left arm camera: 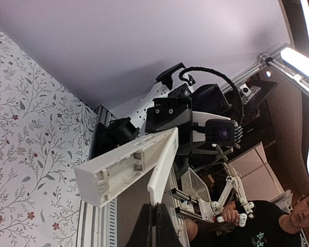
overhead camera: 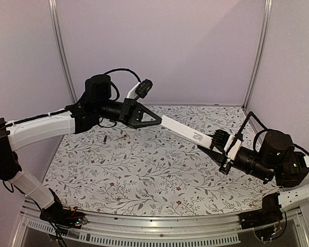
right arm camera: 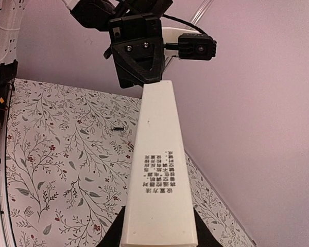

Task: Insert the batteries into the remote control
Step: Remove the battery cover from the remote control, then place the battery cover at the center of the board.

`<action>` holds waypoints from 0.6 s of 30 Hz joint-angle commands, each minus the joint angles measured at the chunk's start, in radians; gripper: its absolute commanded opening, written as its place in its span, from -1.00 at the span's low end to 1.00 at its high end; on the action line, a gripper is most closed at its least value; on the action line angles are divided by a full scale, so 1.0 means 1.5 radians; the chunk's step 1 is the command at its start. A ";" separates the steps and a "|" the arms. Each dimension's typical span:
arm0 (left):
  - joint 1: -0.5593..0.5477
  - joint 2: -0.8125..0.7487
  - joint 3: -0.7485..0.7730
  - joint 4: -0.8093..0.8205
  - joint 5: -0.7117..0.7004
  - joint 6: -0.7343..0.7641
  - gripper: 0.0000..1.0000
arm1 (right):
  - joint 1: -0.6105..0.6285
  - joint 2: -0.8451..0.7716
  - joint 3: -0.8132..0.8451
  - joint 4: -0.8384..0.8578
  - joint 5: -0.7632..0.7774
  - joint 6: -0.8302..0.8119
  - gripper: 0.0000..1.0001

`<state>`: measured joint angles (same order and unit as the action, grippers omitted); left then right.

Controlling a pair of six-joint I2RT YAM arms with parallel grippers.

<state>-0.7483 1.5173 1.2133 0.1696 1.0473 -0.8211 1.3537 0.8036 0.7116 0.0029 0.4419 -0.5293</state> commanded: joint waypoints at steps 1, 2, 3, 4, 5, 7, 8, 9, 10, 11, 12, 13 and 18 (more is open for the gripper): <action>0.024 -0.023 -0.045 0.192 0.034 -0.125 -1.00 | -0.002 -0.012 -0.012 0.008 0.016 0.013 -1.00; 0.026 -0.023 -0.051 0.231 0.042 -0.152 -1.00 | -0.002 -0.012 -0.012 0.007 0.018 0.013 -1.00; 0.027 -0.021 -0.055 0.282 0.048 -0.177 -1.00 | -0.002 -0.011 -0.012 0.005 0.022 0.014 -1.00; 0.028 -0.020 -0.060 0.319 0.052 -0.205 -1.00 | -0.002 -0.010 -0.012 0.004 0.025 0.014 -1.00; 0.028 -0.018 -0.064 0.361 0.056 -0.233 -1.00 | -0.003 -0.009 -0.012 0.004 0.030 0.015 -1.00; 0.028 -0.009 -0.069 0.454 0.063 -0.303 -1.00 | -0.003 -0.006 -0.010 0.004 0.043 0.018 -1.00; 0.029 -0.001 -0.071 0.510 0.065 -0.340 -1.00 | -0.003 -0.003 -0.006 0.002 0.049 0.022 -1.00; 0.031 0.005 -0.071 0.554 0.064 -0.377 -1.00 | -0.003 -0.001 -0.003 0.000 0.053 0.023 -1.00; 0.036 0.011 -0.073 0.584 0.062 -0.403 -1.00 | -0.003 0.002 0.000 -0.002 0.060 0.024 -1.00; 0.042 0.014 -0.076 0.597 0.055 -0.416 -1.00 | -0.003 0.006 0.001 -0.002 0.067 0.024 -1.00; 0.050 0.014 -0.083 0.599 0.045 -0.420 -1.00 | -0.003 0.009 0.002 -0.002 0.073 0.024 -1.00; 0.062 0.010 -0.092 0.588 0.034 -0.414 -1.00 | -0.003 0.011 0.002 -0.011 0.079 0.024 -1.00; 0.112 -0.033 -0.122 0.293 -0.060 -0.204 -1.00 | -0.002 -0.017 0.000 -0.059 0.071 0.053 -1.00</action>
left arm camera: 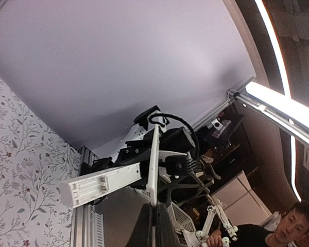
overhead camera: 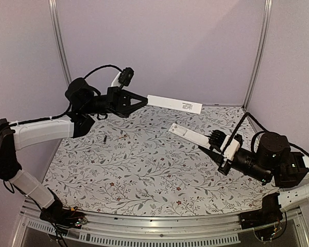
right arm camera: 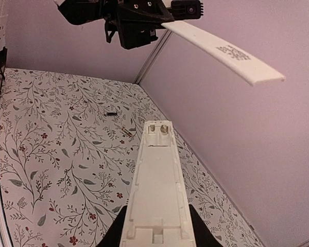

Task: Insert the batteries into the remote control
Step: Place the battery cover at the center of the board.

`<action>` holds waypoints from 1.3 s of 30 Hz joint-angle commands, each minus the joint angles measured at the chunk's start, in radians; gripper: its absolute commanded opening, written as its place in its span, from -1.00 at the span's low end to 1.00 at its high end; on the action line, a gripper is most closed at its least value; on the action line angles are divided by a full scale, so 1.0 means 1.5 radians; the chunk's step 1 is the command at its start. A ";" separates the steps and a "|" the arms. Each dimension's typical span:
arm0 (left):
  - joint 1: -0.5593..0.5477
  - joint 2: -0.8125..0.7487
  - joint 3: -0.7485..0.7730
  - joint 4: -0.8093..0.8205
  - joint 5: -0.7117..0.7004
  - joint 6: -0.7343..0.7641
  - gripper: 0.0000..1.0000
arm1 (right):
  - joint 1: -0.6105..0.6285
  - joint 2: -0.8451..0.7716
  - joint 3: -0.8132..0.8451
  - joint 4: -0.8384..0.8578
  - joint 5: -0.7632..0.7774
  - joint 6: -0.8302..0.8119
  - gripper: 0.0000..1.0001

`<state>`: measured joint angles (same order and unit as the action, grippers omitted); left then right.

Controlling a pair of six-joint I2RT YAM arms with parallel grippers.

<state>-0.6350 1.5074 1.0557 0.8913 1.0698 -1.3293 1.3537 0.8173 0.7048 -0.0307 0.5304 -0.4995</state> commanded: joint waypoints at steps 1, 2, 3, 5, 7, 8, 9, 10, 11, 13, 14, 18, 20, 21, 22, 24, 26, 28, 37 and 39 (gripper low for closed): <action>0.038 -0.033 -0.005 -0.321 -0.115 0.200 -1.00 | -0.003 -0.034 0.006 -0.051 0.004 0.042 -1.00; 0.038 -0.034 0.010 -0.411 -0.154 0.260 -1.00 | -0.003 -0.043 0.007 -0.064 -0.008 0.047 -1.00; 0.039 -0.029 0.022 -0.476 -0.186 0.297 -1.00 | -0.003 -0.051 0.008 -0.079 -0.018 0.056 -1.00; 0.043 -0.007 0.025 -0.524 -0.227 0.320 -1.00 | -0.002 -0.070 0.012 -0.107 -0.038 0.070 -1.00; 0.048 0.022 0.011 -0.527 -0.249 0.312 -1.00 | -0.002 -0.084 0.019 -0.133 -0.062 0.083 -1.00; 0.048 0.040 0.007 -0.529 -0.252 0.315 -1.00 | -0.003 -0.087 0.024 -0.147 -0.072 0.089 -1.00; 0.047 0.059 0.003 -0.522 -0.250 0.312 -1.00 | -0.003 -0.089 0.028 -0.156 -0.080 0.093 -1.00; 0.044 0.081 -0.001 -0.508 -0.242 0.312 -1.00 | -0.003 -0.091 0.032 -0.165 -0.087 0.097 -1.00; 0.043 0.109 -0.001 -0.502 -0.238 0.315 -1.00 | -0.002 -0.090 0.036 -0.173 -0.093 0.099 -1.00; 0.038 0.148 0.000 -0.489 -0.233 0.325 -1.00 | -0.002 -0.086 0.043 -0.184 -0.100 0.103 -1.00; 0.037 0.165 0.001 -0.484 -0.235 0.327 -1.00 | -0.002 -0.082 0.045 -0.187 -0.102 0.104 -1.00; 0.037 0.221 -0.004 -0.450 -0.254 0.322 -1.00 | -0.003 -0.075 0.045 -0.188 -0.096 0.102 -1.00; 0.038 0.244 -0.007 -0.438 -0.263 0.317 -1.00 | -0.002 -0.073 0.045 -0.188 -0.095 0.102 -1.00; 0.037 0.255 -0.012 -0.431 -0.270 0.316 -1.00 | -0.002 -0.073 0.046 -0.186 -0.094 0.104 -1.00; 0.037 0.264 -0.015 -0.421 -0.276 0.311 -1.00 | -0.002 -0.072 0.045 -0.186 -0.095 0.105 -1.00; 0.038 0.283 -0.023 -0.415 -0.290 0.308 -1.00 | -0.003 -0.073 0.043 -0.186 -0.096 0.106 -1.00; 0.039 0.294 -0.034 -0.405 -0.307 0.303 -1.00 | -0.003 -0.073 0.040 -0.187 -0.099 0.108 -1.00; 0.042 0.301 -0.046 -0.397 -0.316 0.301 -1.00 | -0.003 -0.074 0.038 -0.187 -0.105 0.111 -1.00; 0.050 0.207 -0.057 -0.506 -0.365 0.388 0.40 | -0.003 -0.082 0.030 -0.190 -0.129 0.110 -1.00; 0.050 0.162 -0.051 -0.542 -0.358 0.427 0.77 | -0.002 -0.079 0.032 -0.193 -0.143 0.107 -1.00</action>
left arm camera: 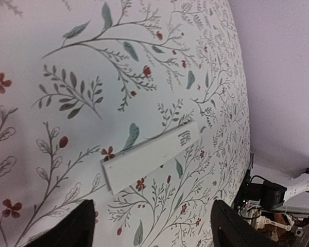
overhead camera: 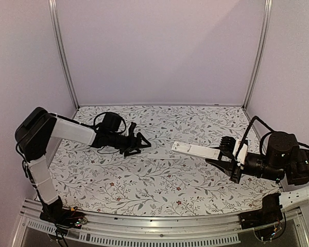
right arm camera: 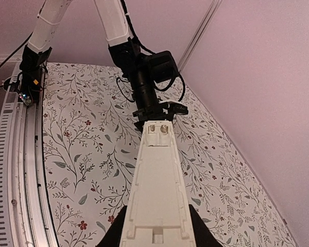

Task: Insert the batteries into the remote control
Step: Place the battery cover at the center of the board, then pass from the right arm to the left

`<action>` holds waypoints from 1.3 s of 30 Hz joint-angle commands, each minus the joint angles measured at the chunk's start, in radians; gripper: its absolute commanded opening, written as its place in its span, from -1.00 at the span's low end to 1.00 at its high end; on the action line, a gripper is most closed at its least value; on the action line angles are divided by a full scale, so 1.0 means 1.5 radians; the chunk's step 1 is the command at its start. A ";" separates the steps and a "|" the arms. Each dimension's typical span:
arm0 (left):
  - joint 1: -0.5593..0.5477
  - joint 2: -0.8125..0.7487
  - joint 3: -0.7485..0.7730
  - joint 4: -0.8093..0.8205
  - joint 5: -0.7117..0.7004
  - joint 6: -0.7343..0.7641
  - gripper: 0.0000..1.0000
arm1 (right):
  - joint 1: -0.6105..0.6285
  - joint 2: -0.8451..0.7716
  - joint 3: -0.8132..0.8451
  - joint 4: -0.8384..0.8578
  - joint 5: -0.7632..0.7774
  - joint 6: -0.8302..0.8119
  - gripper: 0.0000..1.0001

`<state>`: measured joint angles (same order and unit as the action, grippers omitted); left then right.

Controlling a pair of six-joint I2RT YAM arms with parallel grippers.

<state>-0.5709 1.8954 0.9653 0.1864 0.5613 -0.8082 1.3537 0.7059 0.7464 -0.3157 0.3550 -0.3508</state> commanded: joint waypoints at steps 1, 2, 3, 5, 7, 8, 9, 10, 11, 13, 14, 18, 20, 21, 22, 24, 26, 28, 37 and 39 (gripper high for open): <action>0.006 -0.122 0.012 -0.089 -0.012 0.103 0.96 | -0.002 -0.003 0.008 -0.007 -0.034 0.006 -1.00; 0.004 -0.154 0.015 -0.106 -0.003 0.127 0.99 | -0.003 0.003 0.013 -0.011 -0.042 0.006 -1.00; 0.001 -0.184 0.015 -0.119 -0.001 0.153 0.99 | -0.003 0.007 0.019 -0.017 -0.051 0.005 -1.00; -0.013 -0.258 0.013 -0.177 -0.008 0.223 0.99 | -0.003 0.019 0.034 -0.031 -0.071 0.002 -1.00; -0.028 -0.338 0.001 -0.199 -0.012 0.286 0.99 | -0.003 0.035 0.047 -0.040 -0.093 0.001 -1.00; -0.032 -0.374 -0.009 -0.202 0.002 0.308 0.99 | -0.003 0.042 0.053 -0.043 -0.104 0.001 -1.00; -0.033 -0.406 -0.017 -0.202 0.019 0.319 0.99 | -0.003 0.048 0.058 -0.045 -0.121 0.001 -1.00; -0.033 -0.436 -0.024 -0.204 0.031 0.320 0.99 | -0.003 0.053 0.065 -0.047 -0.131 0.001 -1.00; -0.033 -0.463 -0.029 -0.207 0.035 0.317 0.99 | -0.003 0.059 0.073 -0.051 -0.140 0.001 -1.00; -0.034 -0.507 -0.044 -0.197 0.060 0.317 0.99 | -0.003 0.071 0.090 -0.058 -0.157 0.000 -1.00; -0.037 -0.521 -0.045 -0.196 0.075 0.320 0.99 | -0.003 0.079 0.099 -0.064 -0.166 0.000 -1.00; -0.108 -0.547 -0.009 -0.305 0.067 0.444 0.99 | -0.003 0.101 0.130 -0.082 -0.198 0.000 -1.00; -0.181 -0.571 -0.002 -0.345 -0.011 0.528 0.99 | -0.003 0.115 0.143 -0.091 -0.211 -0.001 -1.00; -0.215 -0.577 -0.001 -0.354 -0.031 0.569 0.99 | -0.003 0.122 0.150 -0.097 -0.214 -0.001 -1.00; -0.235 -0.581 0.001 -0.360 -0.043 0.590 0.99 | -0.003 0.128 0.155 -0.101 -0.218 -0.001 -1.00; -0.266 -0.580 0.010 -0.375 -0.057 0.626 0.99 | -0.003 0.143 0.161 -0.101 -0.227 0.001 -1.00; -0.300 -0.573 0.019 -0.386 -0.073 0.656 0.97 | -0.002 0.152 0.166 -0.101 -0.229 0.003 -1.00; -0.338 -0.559 0.028 -0.396 -0.099 0.684 0.92 | -0.003 0.159 0.171 -0.101 -0.229 0.004 -1.00; -0.430 -0.469 0.083 -0.416 -0.233 0.747 0.61 | -0.003 0.173 0.187 -0.090 -0.258 0.018 -1.00; -0.438 -0.455 0.091 -0.406 -0.243 0.741 0.56 | -0.003 0.175 0.188 -0.088 -0.261 0.021 -1.00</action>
<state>-1.1938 1.1797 1.0660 -0.4137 0.2855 0.2699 1.3537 0.9623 0.9966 -0.4629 0.0006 -0.3450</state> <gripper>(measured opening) 0.803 0.283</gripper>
